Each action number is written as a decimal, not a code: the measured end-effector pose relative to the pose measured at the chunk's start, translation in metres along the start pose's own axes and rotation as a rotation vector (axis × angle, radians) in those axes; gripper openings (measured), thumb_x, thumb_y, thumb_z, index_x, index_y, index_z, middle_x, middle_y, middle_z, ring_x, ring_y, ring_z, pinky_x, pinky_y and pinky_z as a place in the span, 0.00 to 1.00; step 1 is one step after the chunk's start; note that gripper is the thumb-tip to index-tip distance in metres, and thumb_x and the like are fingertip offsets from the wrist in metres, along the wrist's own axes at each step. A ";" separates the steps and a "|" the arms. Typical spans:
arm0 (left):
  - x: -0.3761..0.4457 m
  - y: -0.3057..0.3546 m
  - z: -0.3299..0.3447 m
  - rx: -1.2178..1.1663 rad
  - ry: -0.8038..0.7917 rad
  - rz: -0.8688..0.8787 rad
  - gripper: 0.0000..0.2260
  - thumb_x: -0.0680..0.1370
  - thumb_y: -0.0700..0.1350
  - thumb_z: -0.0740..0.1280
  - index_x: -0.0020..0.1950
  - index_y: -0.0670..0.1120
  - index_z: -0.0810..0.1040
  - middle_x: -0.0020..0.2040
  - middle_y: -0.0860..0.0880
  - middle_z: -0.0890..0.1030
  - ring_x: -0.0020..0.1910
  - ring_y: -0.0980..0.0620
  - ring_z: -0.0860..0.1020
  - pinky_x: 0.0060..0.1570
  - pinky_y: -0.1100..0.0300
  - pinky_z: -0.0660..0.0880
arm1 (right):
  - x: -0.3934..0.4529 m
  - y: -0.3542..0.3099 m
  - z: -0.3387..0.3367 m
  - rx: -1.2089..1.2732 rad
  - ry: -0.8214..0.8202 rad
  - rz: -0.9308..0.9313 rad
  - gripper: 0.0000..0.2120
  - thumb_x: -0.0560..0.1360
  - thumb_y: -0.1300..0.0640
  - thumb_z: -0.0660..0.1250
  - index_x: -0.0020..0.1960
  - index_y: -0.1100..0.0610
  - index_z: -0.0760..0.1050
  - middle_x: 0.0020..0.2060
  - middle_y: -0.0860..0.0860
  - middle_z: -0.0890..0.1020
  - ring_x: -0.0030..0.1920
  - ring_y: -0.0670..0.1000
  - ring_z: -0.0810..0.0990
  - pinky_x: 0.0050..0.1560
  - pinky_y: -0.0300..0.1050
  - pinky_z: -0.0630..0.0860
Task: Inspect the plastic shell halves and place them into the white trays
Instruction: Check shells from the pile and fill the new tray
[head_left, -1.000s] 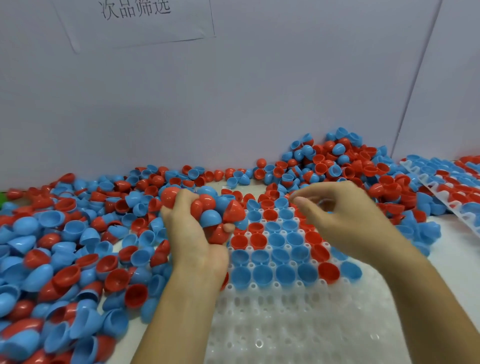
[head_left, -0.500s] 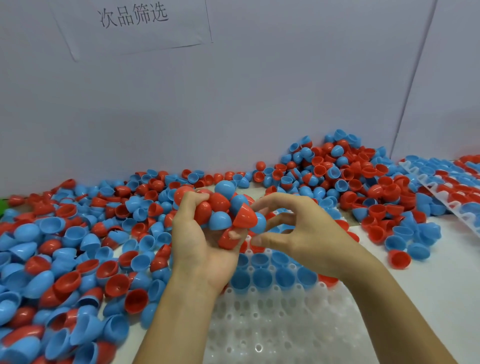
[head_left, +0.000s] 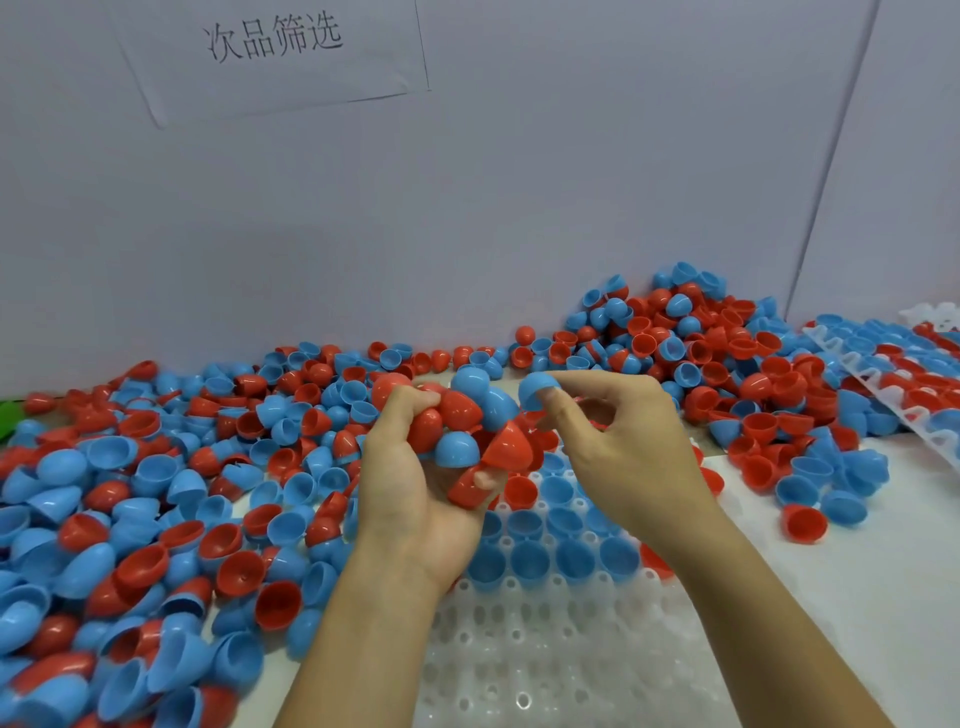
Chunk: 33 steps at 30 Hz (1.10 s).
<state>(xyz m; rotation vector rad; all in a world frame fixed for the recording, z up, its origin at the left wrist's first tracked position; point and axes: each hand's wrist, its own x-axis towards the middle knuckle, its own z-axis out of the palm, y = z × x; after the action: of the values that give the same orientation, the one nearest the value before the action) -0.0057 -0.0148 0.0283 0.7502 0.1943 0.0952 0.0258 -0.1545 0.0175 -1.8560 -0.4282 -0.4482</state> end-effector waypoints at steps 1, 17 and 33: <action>0.000 -0.001 0.001 0.009 -0.006 -0.005 0.13 0.77 0.42 0.63 0.31 0.47 0.72 0.29 0.50 0.75 0.26 0.52 0.73 0.19 0.65 0.64 | 0.000 -0.001 0.002 0.001 0.039 -0.002 0.07 0.79 0.55 0.68 0.48 0.47 0.84 0.37 0.41 0.85 0.40 0.41 0.84 0.42 0.33 0.80; 0.000 0.001 -0.002 0.088 0.020 -0.028 0.15 0.75 0.41 0.64 0.27 0.47 0.77 0.31 0.47 0.78 0.33 0.49 0.79 0.20 0.65 0.63 | -0.001 0.001 0.000 0.118 0.326 0.161 0.10 0.78 0.67 0.66 0.43 0.55 0.71 0.29 0.51 0.84 0.31 0.48 0.85 0.28 0.47 0.81; 0.000 0.001 -0.002 0.106 0.020 -0.013 0.17 0.77 0.42 0.64 0.28 0.48 0.76 0.30 0.48 0.77 0.26 0.52 0.75 0.19 0.65 0.65 | -0.001 0.001 -0.005 0.139 -0.196 0.252 0.13 0.77 0.62 0.67 0.58 0.49 0.82 0.53 0.45 0.85 0.52 0.43 0.84 0.57 0.45 0.81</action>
<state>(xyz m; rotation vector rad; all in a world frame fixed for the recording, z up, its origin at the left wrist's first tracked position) -0.0058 -0.0130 0.0271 0.8540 0.2244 0.0809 0.0249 -0.1596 0.0174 -1.7952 -0.3414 -0.0642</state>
